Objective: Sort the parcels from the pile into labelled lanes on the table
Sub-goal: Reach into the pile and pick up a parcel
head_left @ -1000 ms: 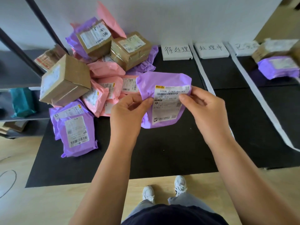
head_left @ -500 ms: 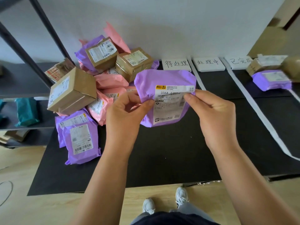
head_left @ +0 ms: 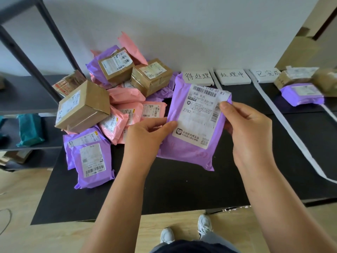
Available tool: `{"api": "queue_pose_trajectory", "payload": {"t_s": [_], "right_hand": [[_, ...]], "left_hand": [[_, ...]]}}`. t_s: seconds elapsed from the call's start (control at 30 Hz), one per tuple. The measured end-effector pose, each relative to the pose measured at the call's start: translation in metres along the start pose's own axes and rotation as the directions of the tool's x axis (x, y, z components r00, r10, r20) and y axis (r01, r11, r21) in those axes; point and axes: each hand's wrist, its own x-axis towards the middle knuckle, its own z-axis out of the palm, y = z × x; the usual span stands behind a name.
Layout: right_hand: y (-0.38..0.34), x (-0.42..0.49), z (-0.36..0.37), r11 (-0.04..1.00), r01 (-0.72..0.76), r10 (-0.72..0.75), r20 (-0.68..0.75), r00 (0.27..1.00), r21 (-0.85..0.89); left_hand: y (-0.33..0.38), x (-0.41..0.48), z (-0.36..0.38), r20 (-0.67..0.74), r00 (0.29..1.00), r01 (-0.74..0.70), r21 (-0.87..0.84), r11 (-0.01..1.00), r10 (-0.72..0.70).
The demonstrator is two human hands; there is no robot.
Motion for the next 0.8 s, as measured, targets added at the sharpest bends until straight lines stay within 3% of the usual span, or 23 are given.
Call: {"api": "queue_pose_trajectory", "payload": {"t_s": [0.27,0.4,0.8], "right_hand": [[0.009,-0.008,0.002,0.958,-0.003,0.076,0.247,0.966,-0.285],[0.013,-0.014,0.004,0.935,0.010,0.087,0.256,0.963,-0.355],[0.019,-0.026,-0.008,0.903,-0.014,0.098,0.173,0.980,-0.429]], "left_hand": [[-0.004,0.005,-0.002,-0.213,0.974,0.072,-0.024,0.997,-0.076],[-0.006,0.006,-0.005,-0.250,0.966,0.061,-0.014,0.998,-0.062],[-0.020,0.002,0.000,-0.160,0.985,0.067,0.034,0.997,-0.060]]}}
